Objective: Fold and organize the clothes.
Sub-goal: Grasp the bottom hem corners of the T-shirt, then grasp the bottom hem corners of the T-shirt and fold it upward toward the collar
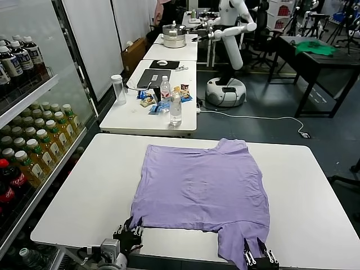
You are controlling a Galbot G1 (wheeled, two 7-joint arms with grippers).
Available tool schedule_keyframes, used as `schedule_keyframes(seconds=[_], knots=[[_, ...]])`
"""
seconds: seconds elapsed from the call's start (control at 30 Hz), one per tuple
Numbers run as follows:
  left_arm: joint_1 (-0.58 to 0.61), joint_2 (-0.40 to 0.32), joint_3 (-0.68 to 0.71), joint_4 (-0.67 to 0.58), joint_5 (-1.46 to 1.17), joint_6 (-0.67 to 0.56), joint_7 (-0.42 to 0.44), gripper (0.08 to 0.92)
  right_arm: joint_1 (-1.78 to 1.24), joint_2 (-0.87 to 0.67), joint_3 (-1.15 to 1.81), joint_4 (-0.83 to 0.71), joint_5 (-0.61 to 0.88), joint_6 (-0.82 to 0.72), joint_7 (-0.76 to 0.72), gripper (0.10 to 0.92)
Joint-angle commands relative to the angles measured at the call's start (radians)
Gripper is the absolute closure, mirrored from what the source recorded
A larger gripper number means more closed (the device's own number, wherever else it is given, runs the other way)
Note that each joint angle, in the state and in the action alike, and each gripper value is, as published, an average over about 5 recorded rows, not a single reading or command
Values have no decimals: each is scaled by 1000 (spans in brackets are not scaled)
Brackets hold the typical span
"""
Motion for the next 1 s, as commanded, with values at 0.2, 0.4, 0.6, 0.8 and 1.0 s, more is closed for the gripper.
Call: schedule_keyframes(seconds=[0.2, 0.4, 0.6, 0.8, 1.0], knots=[[0, 1, 3, -3, -46, -28, 8, 867, 15, -18, 45, 26, 67, -3, -25, 811], [0, 10, -1, -26, -62, -100, 17, 896, 42, -36, 75, 89, 78, 20, -36, 904], [-10, 28, -17, -53, -110, -153, 18, 896, 96, -81, 127, 154, 98, 8, -42, 910], [-32, 60, -24, -66, -144, -167, 27, 896, 218, -151, 169, 138, 142, -19, -41, 910], [-108, 91, -22, -9, -171, -171, 31, 896, 346, -198, 144, 25, 141, -26, -43, 910]])
